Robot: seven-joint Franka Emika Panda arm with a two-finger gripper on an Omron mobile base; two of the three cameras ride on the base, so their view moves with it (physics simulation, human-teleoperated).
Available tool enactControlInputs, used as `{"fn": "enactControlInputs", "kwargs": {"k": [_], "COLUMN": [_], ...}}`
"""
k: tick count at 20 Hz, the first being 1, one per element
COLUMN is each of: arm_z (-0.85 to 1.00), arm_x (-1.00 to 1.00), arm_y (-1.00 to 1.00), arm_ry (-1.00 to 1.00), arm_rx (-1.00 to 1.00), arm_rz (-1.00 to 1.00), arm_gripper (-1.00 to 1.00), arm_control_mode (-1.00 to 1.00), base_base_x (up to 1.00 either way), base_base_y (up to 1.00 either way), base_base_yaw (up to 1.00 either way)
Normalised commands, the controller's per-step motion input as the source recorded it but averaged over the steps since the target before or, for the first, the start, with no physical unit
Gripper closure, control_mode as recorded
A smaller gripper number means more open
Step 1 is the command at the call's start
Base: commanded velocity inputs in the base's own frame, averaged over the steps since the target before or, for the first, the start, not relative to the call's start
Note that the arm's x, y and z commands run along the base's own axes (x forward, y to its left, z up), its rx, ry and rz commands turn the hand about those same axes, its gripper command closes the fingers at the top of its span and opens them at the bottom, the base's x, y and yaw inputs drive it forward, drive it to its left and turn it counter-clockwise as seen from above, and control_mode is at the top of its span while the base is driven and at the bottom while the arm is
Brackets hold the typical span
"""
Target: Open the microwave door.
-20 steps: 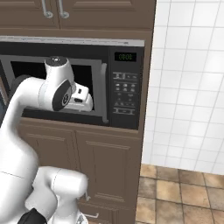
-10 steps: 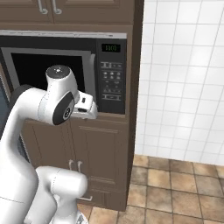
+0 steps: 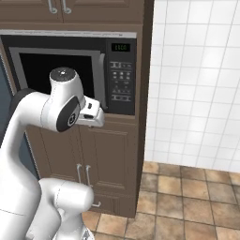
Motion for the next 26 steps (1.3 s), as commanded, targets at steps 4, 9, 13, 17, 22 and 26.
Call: {"fn": "enactControlInputs", "kwargs": {"k": [4,9,13,17,22,26], "arm_z": [0.02,0.14,0.21,0.18,0.10,0.00], "arm_x": [0.00,0.16,0.77,1.00,0.84,0.44], "arm_y": [0.00,0.00,-0.01,0.01,-0.01,0.00], "arm_ry": [-0.04,-0.13,-0.19,-0.07,-0.03,-0.30], "arm_rx": [0.00,0.00,0.00,0.00,0.00,0.00], "arm_rz": [0.00,-0.01,-0.02,-0.06,-0.01,0.00], "arm_gripper": [-1.00,-1.00,-1.00,-1.00,-1.00,-1.00], "arm_control_mode": [-1.00,-1.00,-1.00,-1.00,-1.00,-1.00], "base_base_x": [0.00,0.00,0.00,0.00,0.00,0.00], "base_base_y": [0.00,0.00,0.00,0.00,0.00,0.00], "base_base_yaw": [0.00,0.00,0.00,0.00,0.00,0.00]}}
